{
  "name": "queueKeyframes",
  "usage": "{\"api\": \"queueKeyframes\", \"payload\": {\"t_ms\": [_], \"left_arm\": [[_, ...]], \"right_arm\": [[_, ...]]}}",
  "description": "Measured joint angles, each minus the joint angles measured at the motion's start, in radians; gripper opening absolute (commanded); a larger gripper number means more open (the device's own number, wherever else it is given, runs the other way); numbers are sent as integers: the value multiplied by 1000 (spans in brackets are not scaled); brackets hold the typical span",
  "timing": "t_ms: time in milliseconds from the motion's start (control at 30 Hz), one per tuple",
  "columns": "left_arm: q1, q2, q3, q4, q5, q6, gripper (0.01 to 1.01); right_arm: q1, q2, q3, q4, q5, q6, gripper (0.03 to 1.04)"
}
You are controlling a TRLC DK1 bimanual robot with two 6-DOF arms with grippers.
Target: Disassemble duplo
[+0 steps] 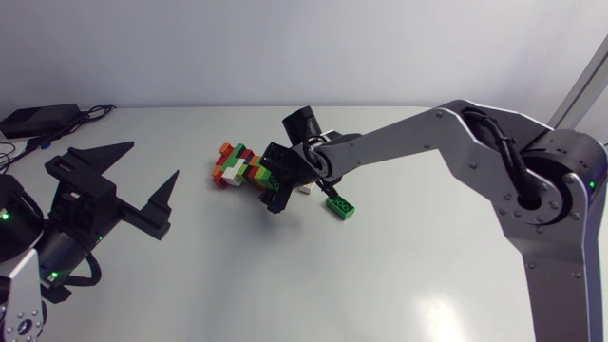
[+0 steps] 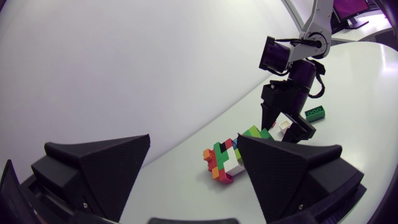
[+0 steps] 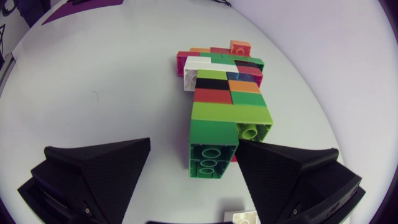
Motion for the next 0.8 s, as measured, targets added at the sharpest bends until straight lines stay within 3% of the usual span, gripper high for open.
{"api": "queueKeyframes", "payload": {"t_ms": [100,233,600,667,800], "left_arm": [[0,5,0,0,6,0,974],[0,9,0,1,6,0,974],[-1,26,0,1,8,0,974],[-1,30,0,1,10,0,974],[-1,35,0,1,10,0,974]], "right_arm": [[0,7,13,-5,0,0,754],[0,7,22,-7,0,0,498],[-4,7,24,-10,34,-7,398],[-7,7,25,-18,34,-7,308],[-9,7,33,-37,34,-22,297]]}}
